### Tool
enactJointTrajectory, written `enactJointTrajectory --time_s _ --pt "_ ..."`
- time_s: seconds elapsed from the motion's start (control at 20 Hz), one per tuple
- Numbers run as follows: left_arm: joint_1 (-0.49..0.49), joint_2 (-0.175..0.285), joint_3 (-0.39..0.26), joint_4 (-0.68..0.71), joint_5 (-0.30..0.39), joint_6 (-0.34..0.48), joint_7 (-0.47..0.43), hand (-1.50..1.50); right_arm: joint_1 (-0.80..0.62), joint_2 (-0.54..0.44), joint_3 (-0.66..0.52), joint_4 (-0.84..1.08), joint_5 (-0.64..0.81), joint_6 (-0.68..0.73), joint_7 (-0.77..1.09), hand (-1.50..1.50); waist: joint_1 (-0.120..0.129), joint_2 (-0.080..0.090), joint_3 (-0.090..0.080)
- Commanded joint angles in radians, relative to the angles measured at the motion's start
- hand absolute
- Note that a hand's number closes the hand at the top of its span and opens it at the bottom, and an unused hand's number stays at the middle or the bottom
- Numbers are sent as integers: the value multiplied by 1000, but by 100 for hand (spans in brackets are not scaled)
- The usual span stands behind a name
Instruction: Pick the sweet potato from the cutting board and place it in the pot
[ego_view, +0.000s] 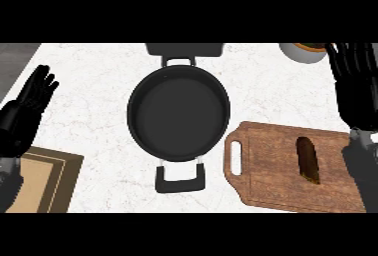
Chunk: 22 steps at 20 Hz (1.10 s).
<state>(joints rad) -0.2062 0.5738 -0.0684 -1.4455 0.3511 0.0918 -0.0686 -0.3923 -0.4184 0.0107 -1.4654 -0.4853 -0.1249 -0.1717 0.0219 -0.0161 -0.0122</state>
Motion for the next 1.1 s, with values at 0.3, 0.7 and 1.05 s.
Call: enactJointTrajectory --time_s 0.3,0.7,1.05 --pt "136 50 24 60 -70 81 52 0 308 -402 52 179 500 -278 160 150 -94 48 -42" --pt "228 2 -18 31 -120 163 90 0 503 -417 136 0 918 -701 281 -150 -79 -4 3" --pt "235 -8 -40 4 -138 161 100 0 587 -471 231 -185 1158 -520 695 -150 -46 7 -1"
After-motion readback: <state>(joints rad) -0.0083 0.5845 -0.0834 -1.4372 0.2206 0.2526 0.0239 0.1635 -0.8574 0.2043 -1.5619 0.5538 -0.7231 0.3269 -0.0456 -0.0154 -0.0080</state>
